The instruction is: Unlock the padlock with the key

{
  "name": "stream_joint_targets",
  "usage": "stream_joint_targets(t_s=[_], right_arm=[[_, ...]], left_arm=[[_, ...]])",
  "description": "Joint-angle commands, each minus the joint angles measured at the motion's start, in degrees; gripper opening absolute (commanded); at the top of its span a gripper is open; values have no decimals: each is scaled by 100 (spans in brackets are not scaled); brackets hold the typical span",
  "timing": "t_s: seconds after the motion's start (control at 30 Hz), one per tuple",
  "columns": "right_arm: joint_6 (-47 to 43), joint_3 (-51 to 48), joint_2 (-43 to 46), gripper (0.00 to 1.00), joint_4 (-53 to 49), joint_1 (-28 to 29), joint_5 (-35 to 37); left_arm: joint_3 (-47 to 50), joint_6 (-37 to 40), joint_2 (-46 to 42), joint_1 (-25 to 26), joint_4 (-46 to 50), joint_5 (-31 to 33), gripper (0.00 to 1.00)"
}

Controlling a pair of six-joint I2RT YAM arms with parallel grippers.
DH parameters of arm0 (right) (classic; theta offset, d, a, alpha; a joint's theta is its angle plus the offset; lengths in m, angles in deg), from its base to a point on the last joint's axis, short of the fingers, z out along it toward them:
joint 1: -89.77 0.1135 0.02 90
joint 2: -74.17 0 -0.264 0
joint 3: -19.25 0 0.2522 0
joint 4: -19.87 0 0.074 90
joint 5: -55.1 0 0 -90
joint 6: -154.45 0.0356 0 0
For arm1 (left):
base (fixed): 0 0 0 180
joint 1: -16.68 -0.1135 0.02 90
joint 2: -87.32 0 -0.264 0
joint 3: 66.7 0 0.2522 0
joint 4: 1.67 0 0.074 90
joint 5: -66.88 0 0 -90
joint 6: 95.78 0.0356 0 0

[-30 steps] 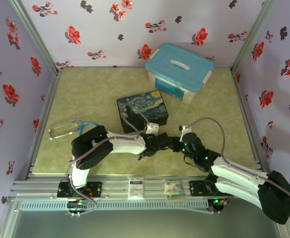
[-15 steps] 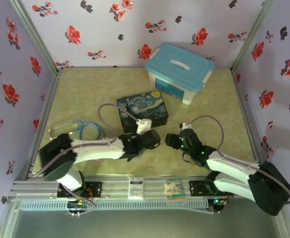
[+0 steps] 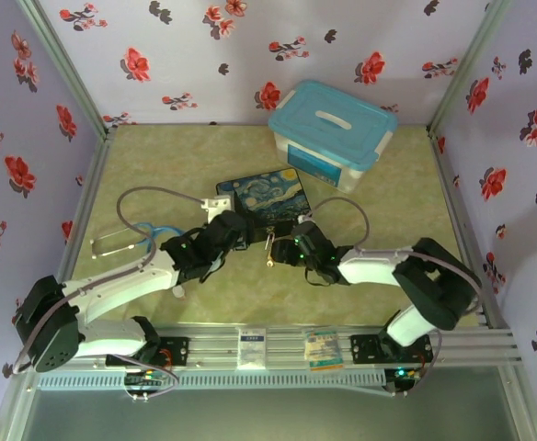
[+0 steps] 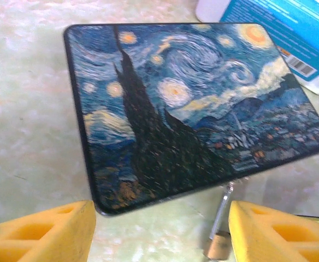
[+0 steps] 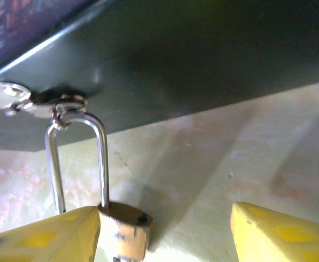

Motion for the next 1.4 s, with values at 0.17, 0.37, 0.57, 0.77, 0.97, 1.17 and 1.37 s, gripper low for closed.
stream_joint_targets(t_s=[0.17, 0.37, 0.57, 0.77, 0.97, 1.17, 1.37], right_arm=[[158, 741, -328, 67, -839, 481, 569], [477, 714, -548, 63, -791, 535, 520], [439, 638, -549, 63, -688, 542, 505], [363, 678, -636, 60, -884, 783, 746], [316, 555, -635, 60, -924, 906, 953], [300, 516, -661, 56, -842, 983, 1023], [343, 340, -559, 50, -794, 1039, 1231]], left_arm=[[20, 457, -6, -225, 81, -82, 66], [-4, 493, 113, -346, 24, -121, 66], [131, 449, 54, -355, -77, -141, 66], [265, 394, -36, -355, -141, -159, 67], [285, 417, 13, -363, -214, -151, 67], [168, 450, 137, -395, -203, -150, 68], [173, 447, 138, -417, -237, -148, 68]])
